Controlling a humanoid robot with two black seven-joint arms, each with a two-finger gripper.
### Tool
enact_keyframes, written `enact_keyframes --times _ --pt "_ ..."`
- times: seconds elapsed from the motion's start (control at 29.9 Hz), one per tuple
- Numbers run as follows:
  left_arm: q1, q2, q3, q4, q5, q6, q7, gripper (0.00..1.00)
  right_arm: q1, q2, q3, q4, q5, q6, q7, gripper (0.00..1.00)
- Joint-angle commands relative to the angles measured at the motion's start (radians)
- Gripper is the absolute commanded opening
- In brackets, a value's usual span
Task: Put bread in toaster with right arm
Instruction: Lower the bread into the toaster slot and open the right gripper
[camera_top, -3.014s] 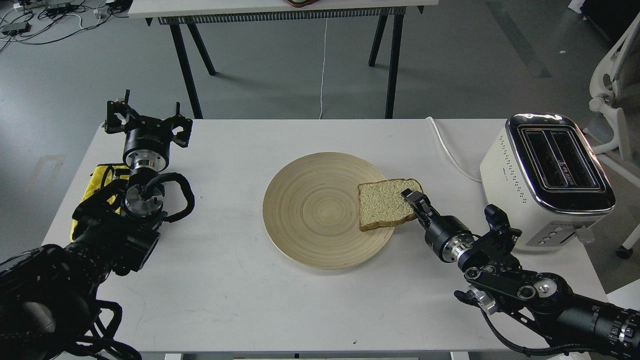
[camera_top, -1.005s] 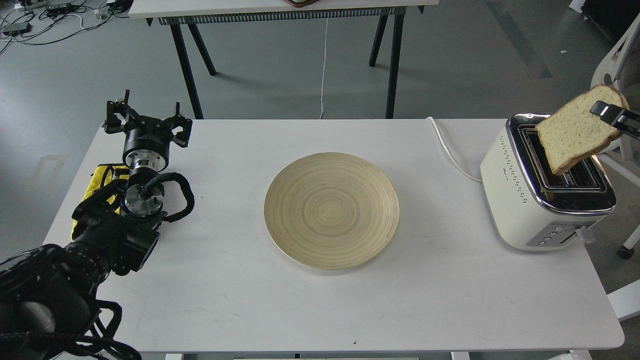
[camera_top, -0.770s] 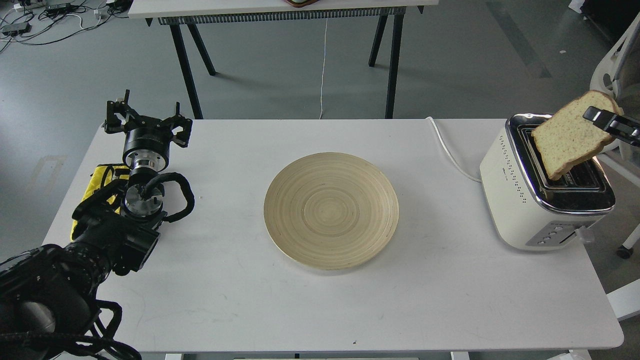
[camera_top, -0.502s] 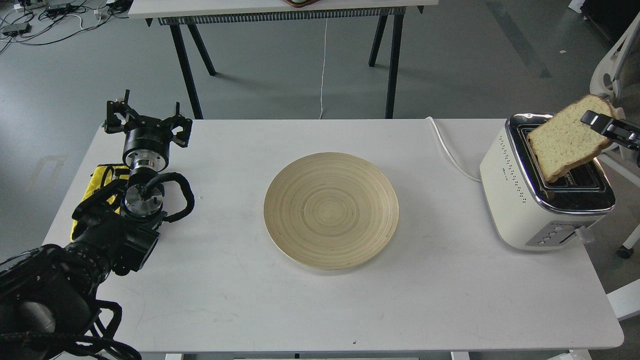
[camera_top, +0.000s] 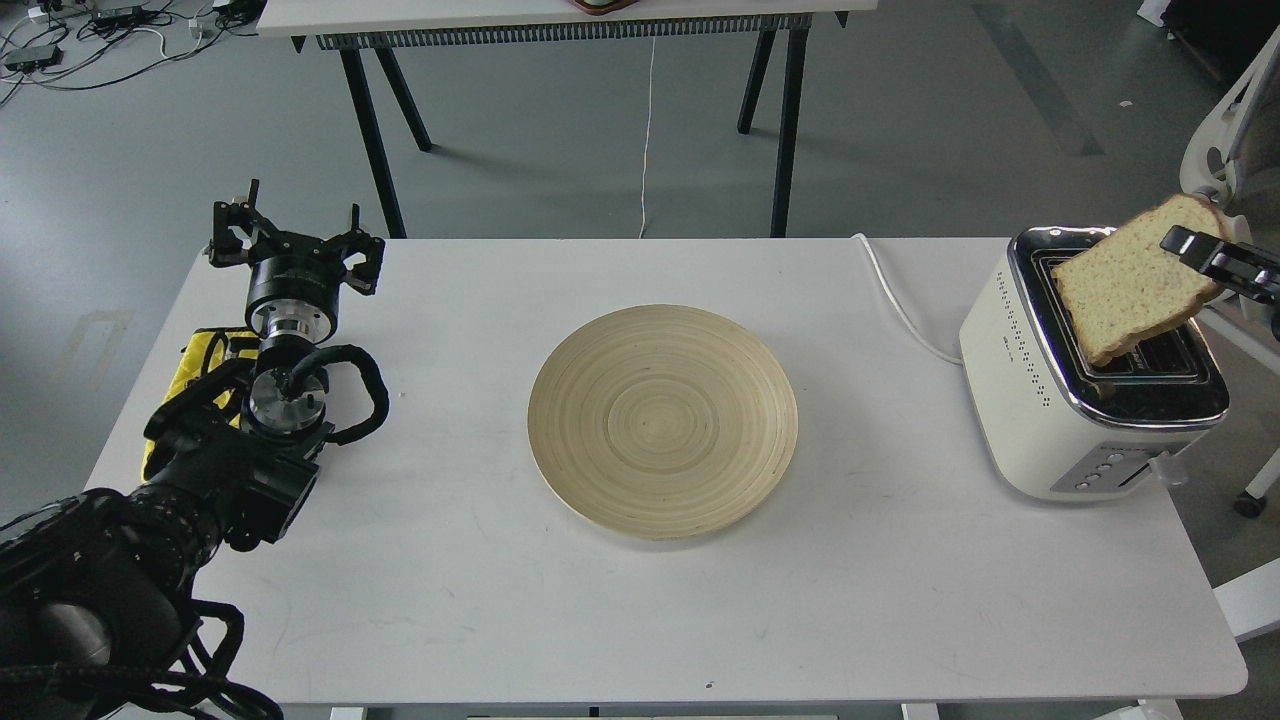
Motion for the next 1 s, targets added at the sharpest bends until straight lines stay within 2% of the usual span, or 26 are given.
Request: enact_keyframes --times 0.0,0.5,0.77,0.84,0.87,0.94,0.97 --pt "0.000 0.000 0.000 0.000 0.000 0.000 0.000 1.00 0.000 -0.006 0.002 0.000 0.002 0.001 0.000 0.01" --pt "-0.001 0.000 0.000 0.000 0.000 0.000 0.000 1.00 -0.001 -0.012 0.002 -0.012 0.002 0.003 0.000 0.02" --pt "-0.001 0.000 0.000 0.000 0.000 0.000 0.000 1.00 -0.009 0.038 -0.001 -0.017 0.003 0.002 -0.003 0.15" --pt "0.000 -0.002 0.000 0.000 0.000 0.000 0.000 1.00 -0.009 0.054 -0.001 -0.017 0.005 0.000 -0.003 0.25" --pt "0.000 0.000 0.000 0.000 0.000 0.000 0.000 1.00 -0.009 0.060 -0.002 -0.015 0.006 0.000 -0.003 0.33" --pt "-0.001 0.000 0.000 0.000 0.000 0.000 0.000 1.00 -0.010 0.078 0.002 -0.014 0.014 -0.003 -0.002 0.65" --pt "-0.001 0.000 0.000 0.000 0.000 0.000 0.000 1.00 -0.010 0.084 0.002 -0.011 0.017 -0.002 -0.002 0.66"
